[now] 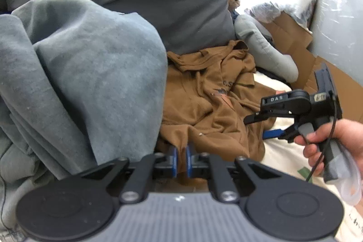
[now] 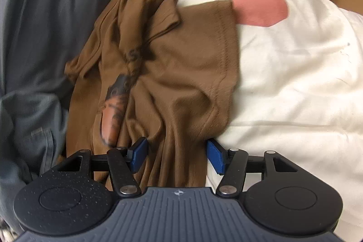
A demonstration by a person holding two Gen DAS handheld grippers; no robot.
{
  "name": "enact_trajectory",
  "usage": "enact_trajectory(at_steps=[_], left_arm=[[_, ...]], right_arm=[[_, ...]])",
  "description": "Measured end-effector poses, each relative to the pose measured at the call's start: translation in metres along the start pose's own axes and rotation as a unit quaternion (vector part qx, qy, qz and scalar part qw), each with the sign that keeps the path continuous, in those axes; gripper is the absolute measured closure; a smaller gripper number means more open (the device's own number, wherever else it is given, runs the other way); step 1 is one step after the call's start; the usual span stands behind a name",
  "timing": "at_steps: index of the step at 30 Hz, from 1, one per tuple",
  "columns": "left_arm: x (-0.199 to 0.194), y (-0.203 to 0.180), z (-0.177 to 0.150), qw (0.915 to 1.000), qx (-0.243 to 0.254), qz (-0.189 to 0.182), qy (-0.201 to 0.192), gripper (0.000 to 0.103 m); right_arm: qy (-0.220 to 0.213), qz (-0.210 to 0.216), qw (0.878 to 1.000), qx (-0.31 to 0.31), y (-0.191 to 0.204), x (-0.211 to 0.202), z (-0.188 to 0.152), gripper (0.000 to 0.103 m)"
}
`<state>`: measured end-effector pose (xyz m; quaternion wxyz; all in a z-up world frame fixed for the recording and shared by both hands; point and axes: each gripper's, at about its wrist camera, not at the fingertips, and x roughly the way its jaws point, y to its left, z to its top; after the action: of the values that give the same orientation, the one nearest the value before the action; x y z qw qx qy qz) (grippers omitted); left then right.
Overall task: Fold clothes
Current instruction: 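Grasp the brown T-shirt edge with the left tool while the right tool grasps the sleeve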
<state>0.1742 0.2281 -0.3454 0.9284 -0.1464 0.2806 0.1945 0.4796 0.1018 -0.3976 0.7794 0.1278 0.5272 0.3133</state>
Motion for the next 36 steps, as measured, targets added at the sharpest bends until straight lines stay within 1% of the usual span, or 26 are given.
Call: enact_trajectory(at_steps=[4, 8, 9, 10, 11, 12, 16, 18, 22, 26, 31, 36], left_arm=[[-0.003, 0.001, 0.003, 1.0000, -0.005, -0.002, -0.007, 0.095], [-0.004, 0.005, 0.006, 0.9999, -0.009, -0.006, -0.008, 0.096], [-0.004, 0.006, 0.007, 0.9999, -0.009, -0.007, -0.009, 0.096], [-0.004, 0.006, 0.007, 0.9999, -0.009, -0.009, -0.009, 0.096], [-0.004, 0.006, 0.007, 0.9999, -0.009, -0.010, -0.009, 0.096], [-0.005, 0.006, 0.007, 0.9999, -0.009, -0.011, -0.008, 0.096], [-0.006, 0.006, 0.008, 0.9998, -0.013, -0.016, -0.008, 0.096], [-0.006, 0.006, 0.007, 0.9996, -0.017, -0.019, -0.008, 0.096], [-0.009, 0.004, 0.008, 0.9993, -0.024, -0.025, -0.011, 0.096], [-0.010, 0.001, 0.008, 0.9988, -0.025, -0.042, -0.007, 0.096], [-0.013, 0.000, 0.006, 0.9981, -0.022, -0.057, 0.000, 0.096], [-0.015, 0.001, 0.007, 0.9971, -0.024, -0.072, 0.003, 0.096]], right_arm=[[-0.003, -0.004, 1.000, 0.013, 0.000, 0.004, 0.001, 0.040], [0.012, -0.007, 1.000, -0.002, 0.010, 0.011, 0.002, 0.041], [0.018, -0.009, 1.000, -0.006, 0.011, 0.013, 0.003, 0.052], [0.023, -0.011, 1.000, -0.010, 0.013, 0.014, 0.004, 0.070], [0.026, -0.004, 1.000, -0.010, 0.012, 0.014, 0.006, 0.078], [0.029, 0.004, 1.000, -0.008, 0.011, 0.013, 0.008, 0.096], [0.023, 0.015, 0.999, -0.035, 0.017, 0.001, 0.010, 0.098], [0.018, 0.013, 0.999, -0.041, 0.019, -0.008, 0.011, 0.099], [0.003, 0.002, 0.999, -0.038, 0.009, -0.031, 0.014, 0.100], [-0.004, -0.010, 0.999, -0.037, -0.001, -0.050, 0.017, 0.100], [-0.010, -0.014, 0.998, -0.053, -0.005, -0.070, 0.014, 0.101], [-0.027, -0.021, 0.998, -0.047, -0.015, -0.097, 0.011, 0.101]])
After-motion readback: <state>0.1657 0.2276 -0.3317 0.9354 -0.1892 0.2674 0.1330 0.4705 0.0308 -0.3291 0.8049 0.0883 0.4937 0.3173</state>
